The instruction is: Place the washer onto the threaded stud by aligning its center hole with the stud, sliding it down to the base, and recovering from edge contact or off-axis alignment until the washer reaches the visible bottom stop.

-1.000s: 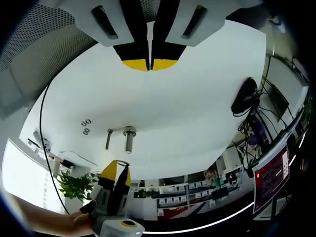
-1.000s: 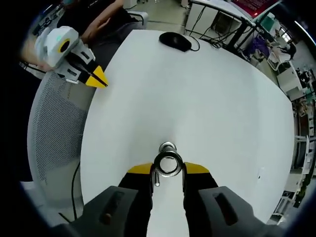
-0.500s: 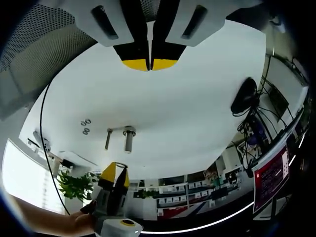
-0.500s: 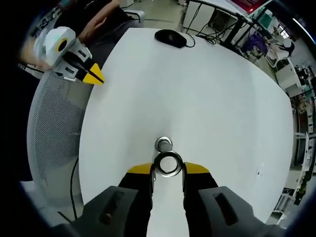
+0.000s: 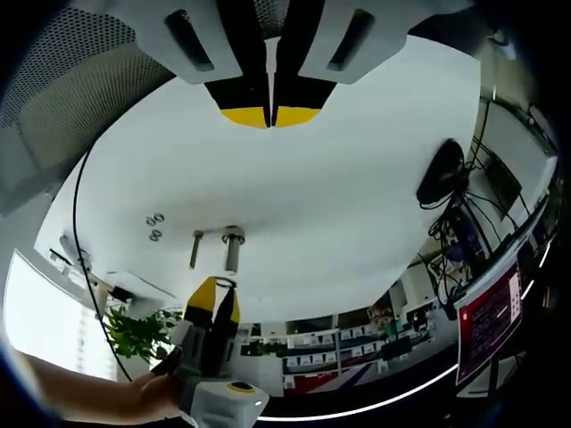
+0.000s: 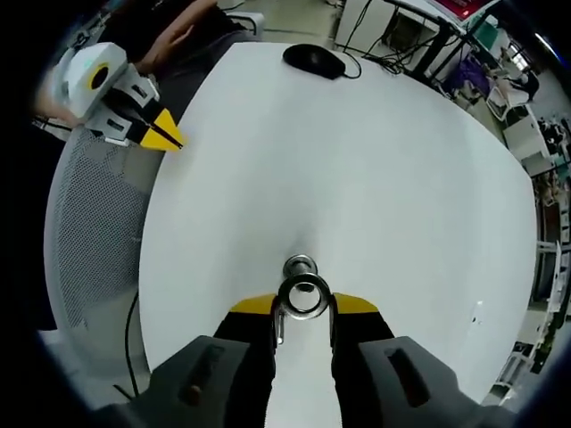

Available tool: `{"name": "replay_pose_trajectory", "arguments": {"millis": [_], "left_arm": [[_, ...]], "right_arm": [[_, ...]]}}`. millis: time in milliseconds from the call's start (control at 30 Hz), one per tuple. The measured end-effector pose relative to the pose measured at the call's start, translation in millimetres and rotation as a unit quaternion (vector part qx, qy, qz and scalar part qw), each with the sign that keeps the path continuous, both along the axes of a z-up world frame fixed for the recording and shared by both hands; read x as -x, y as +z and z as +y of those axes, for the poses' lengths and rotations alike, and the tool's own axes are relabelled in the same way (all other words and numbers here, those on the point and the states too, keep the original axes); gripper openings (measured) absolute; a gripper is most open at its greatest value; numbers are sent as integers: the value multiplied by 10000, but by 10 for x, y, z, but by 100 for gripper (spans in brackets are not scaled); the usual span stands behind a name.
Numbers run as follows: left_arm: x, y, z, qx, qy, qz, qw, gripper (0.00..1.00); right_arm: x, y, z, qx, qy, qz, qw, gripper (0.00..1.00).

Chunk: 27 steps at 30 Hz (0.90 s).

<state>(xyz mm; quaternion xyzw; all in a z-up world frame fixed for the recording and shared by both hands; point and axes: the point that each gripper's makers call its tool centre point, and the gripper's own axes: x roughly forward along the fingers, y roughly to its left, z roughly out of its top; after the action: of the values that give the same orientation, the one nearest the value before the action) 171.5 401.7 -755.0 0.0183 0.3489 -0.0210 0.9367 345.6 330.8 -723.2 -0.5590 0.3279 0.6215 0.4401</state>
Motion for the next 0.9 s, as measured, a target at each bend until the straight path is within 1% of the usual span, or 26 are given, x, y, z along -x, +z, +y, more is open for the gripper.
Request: {"name": "replay_pose_trajectory", "arguments": {"millis": [133, 300, 533, 833, 900], "left_arm": [[1, 5, -2, 5, 4, -3, 10000, 0], [2, 3, -2, 5, 6, -3, 10000, 0], [6, -2, 5, 2, 26, 17, 10000, 0], [3, -2, 2, 12, 24, 4, 10000, 0], [3, -1, 3, 13, 23, -3, 10000, 0]], "right_arm": [[1, -46, 10, 45, 35, -30, 10000, 23], [22, -82, 22, 78, 56, 31, 9999, 23], [14, -126, 62, 96, 112, 27, 9999, 23], [-12, -299, 55, 274, 191, 19, 9994, 23], [4, -346, 52, 292, 193, 63, 9994, 23]]}}
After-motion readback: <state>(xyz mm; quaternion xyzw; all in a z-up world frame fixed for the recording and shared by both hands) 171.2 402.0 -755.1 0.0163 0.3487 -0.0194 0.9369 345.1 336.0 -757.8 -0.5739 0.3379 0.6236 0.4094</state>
